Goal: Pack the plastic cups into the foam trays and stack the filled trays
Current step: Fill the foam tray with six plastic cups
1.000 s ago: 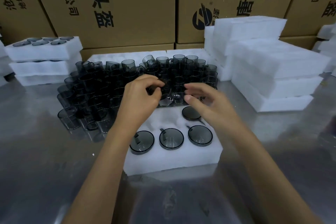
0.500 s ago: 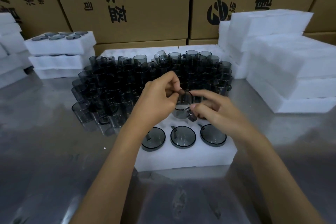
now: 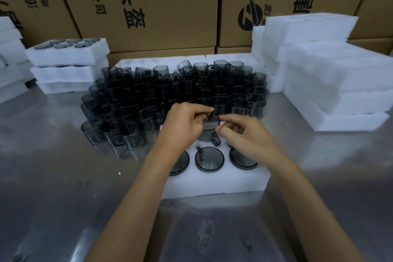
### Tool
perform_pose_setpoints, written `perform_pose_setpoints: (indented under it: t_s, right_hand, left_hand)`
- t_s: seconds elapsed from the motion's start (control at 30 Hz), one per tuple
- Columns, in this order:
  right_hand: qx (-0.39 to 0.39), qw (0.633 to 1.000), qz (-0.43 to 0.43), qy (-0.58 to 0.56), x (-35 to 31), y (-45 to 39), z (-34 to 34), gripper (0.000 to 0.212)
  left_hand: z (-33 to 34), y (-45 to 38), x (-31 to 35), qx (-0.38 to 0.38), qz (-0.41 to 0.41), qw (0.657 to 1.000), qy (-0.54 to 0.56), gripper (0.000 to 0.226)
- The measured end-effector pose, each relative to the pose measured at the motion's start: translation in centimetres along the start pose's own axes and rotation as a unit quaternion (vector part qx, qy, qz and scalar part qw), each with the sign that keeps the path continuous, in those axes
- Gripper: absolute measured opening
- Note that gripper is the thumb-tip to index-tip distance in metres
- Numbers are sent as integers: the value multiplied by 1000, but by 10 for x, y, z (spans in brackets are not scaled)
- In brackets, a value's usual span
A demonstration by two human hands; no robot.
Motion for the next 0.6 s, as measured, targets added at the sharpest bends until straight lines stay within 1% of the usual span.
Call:
perform_pose_setpoints:
  t_s: [0.07, 0.2, 0.3, 0.4, 0.53, 0.6]
  right_hand:
    - [7, 1000, -5, 25, 0, 1, 0, 15]
    - [45, 993, -54, 94, -5, 2, -5, 25]
    - [64, 985, -84, 136, -7, 2, -10, 21]
    - [40, 978, -75, 191, -1, 1, -8, 18]
    - [38, 973, -66, 219, 0, 2, -9, 18]
    - [41, 974, -58, 215, 2, 1, -9, 18]
  left_hand:
    - [1, 0, -3, -14, -15, 1000, 2, 28]
    - [4, 4, -6, -27, -28, 999, -18, 29]
    - [11, 6, -11, -75, -34, 995, -59, 33]
    - [17, 8, -18, -114, -37, 989, -86, 35]
    - [23, 9, -21, -126, -38, 985, -111, 38]
    - [23, 9, -21, -131, -40, 984, -117, 38]
Point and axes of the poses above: each hand's wrist, its own y-axis away from the middle knuckle, its own z-axis out of the palm, x = y × z, the point moved 6 cm from there along -y, towards the middle knuckle, and after that the axes turned 2 degrees about x, right-handed, at the moved point
